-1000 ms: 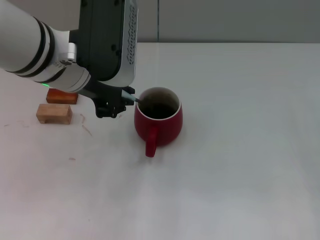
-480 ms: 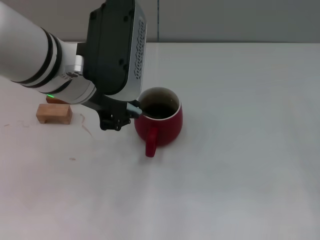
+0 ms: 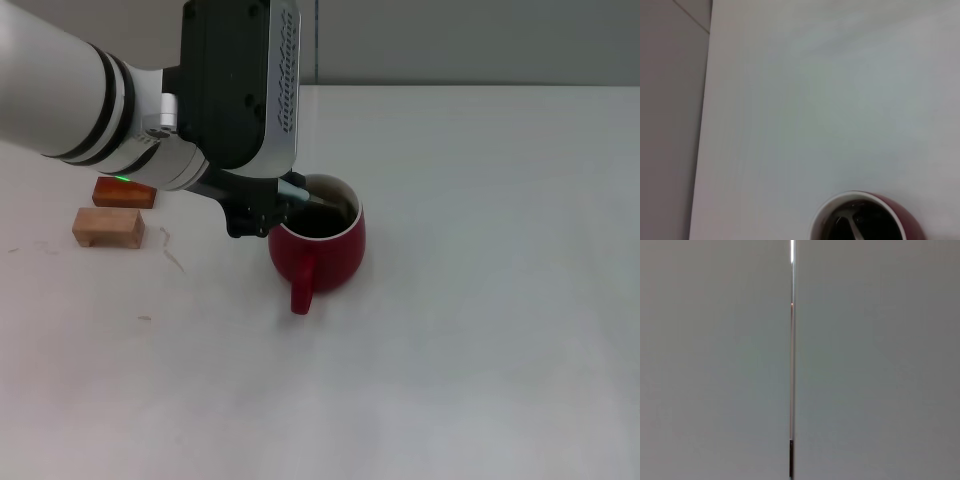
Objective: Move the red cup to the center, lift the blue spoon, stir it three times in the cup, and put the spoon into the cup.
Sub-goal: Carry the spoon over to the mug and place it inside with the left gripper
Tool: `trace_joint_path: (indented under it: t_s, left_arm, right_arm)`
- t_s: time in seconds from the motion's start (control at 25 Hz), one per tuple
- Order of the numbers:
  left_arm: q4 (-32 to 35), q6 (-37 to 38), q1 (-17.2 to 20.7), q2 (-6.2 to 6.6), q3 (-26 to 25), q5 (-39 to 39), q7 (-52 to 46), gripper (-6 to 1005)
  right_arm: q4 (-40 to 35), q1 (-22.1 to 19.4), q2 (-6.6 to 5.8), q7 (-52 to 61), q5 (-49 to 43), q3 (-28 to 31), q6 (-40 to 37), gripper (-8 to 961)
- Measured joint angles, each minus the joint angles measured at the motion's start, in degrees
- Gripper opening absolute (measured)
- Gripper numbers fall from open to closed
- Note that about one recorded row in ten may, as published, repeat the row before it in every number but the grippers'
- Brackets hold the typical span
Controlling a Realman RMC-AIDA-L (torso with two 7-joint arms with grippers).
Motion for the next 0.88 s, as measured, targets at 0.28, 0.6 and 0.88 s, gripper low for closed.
trace_joint_path:
  t_s: [0.28,0.6,0.88]
  left_arm:
    - [-0.9,-1.0,0.4,0.11,-0.1,2.2,-0.1,165]
    - [0.3,-0.3,1.2,0.11,0.0,5.6,-1.0,165]
    - [2.2,1.5,1.8,0.11,0.1,7.6,-1.7,164]
  right_arm:
    - [0.0,-0.1,0.0,0.0,-0.1,0.0,0.0,646]
    - [0.0,-0.1,-0.08,-0.1,-0.2,0.0,0.0,647]
    - [-0.1,0.1,-0.09,-0.1,-0.2,0.0,0.0,647]
